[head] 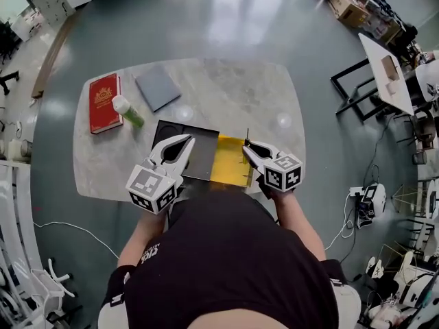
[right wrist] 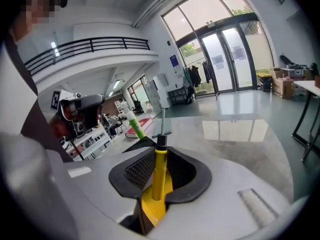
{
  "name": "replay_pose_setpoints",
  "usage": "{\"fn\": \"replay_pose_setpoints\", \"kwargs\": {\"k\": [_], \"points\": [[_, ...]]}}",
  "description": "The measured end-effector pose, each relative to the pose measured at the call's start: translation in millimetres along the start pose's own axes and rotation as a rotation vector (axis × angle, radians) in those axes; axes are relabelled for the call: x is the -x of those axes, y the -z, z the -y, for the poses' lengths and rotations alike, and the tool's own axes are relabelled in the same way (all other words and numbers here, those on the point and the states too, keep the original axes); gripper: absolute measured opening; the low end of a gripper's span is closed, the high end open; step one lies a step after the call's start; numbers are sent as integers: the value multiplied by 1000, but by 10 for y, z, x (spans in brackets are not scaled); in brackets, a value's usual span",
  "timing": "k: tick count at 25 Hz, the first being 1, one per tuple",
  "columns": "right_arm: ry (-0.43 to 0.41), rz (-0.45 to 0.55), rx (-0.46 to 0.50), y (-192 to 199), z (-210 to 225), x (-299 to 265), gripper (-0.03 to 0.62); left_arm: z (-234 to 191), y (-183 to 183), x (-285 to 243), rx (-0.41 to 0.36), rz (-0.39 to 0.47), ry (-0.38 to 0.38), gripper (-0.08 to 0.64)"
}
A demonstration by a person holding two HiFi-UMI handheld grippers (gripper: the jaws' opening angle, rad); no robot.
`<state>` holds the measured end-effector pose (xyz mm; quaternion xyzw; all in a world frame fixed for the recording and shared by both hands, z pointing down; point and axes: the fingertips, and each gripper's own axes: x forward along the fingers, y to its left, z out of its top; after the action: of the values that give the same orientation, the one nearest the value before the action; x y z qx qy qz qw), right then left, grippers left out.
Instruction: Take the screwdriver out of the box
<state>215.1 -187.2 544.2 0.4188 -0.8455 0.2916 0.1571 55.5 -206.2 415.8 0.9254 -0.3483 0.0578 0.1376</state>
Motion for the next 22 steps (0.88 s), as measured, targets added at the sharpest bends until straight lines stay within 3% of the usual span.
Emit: {"fn": "replay_pose_setpoints", "kwargs": {"k": [16, 22], "points": [[-162, 251, 72, -990, -207, 815, 86, 503, -507, -288, -68, 58, -8, 3], [-219, 320, 185, -1274, -497, 1013, 86, 527, -659, -227, -75, 92, -15, 3]]}}
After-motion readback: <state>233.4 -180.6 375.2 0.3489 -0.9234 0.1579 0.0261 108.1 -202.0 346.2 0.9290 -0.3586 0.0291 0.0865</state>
